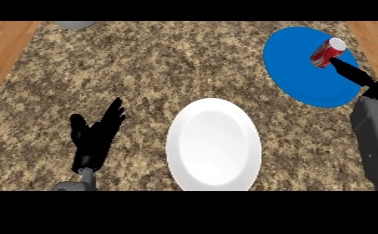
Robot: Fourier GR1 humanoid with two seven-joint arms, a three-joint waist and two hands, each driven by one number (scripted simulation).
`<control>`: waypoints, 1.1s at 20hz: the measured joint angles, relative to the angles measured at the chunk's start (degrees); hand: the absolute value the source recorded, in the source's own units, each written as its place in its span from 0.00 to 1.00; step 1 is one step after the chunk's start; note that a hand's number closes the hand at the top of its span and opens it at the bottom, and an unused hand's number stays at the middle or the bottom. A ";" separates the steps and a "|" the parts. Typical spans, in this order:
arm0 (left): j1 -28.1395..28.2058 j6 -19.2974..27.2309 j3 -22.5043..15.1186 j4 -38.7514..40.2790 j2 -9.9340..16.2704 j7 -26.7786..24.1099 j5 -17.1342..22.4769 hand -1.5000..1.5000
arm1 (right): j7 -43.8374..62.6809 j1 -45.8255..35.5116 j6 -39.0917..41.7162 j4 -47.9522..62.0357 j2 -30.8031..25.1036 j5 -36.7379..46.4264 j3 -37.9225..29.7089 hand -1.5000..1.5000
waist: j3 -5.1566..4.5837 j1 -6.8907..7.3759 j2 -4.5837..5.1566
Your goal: Pick the can from the plate and place it in the plate
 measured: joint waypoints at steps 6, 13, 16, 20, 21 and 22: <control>2.23 -0.41 0.72 -0.32 0.36 -0.93 0.12 0.50 | -6.14 6.47 11.73 -2.81 1.39 -6.08 -0.74 0.00 | -0.20 -1.22 -0.67; 3.31 -0.30 0.88 -0.87 -0.08 -0.96 -0.40 0.50 | -4.29 17.67 16.95 -14.81 5.85 -6.74 5.43 0.00 | -0.32 -1.93 -1.00; 3.33 -0.40 1.06 -1.27 0.06 -0.21 -0.54 0.50 | 0.28 23.33 16.79 -23.02 7.02 -5.23 8.88 0.00 | -0.32 -2.04 -1.02; 2.11 -0.82 2.24 0.29 0.21 -0.60 -0.43 0.50 | 4.12 30.44 16.58 -31.47 8.79 -4.16 12.03 0.00 | -0.32 -2.01 -0.97; 2.31 -0.76 2.15 -0.35 0.03 -0.16 -0.46 0.50 | 5.02 31.90 16.10 -33.54 9.63 -3.66 13.05 0.00 | -0.33 -1.96 -0.97; 2.20 -0.50 1.84 -0.55 -0.36 -0.03 -0.80 0.50 | 5.36 33.46 15.77 -35.06 10.22 -3.34 13.67 0.00 | -0.33 -1.92 -0.96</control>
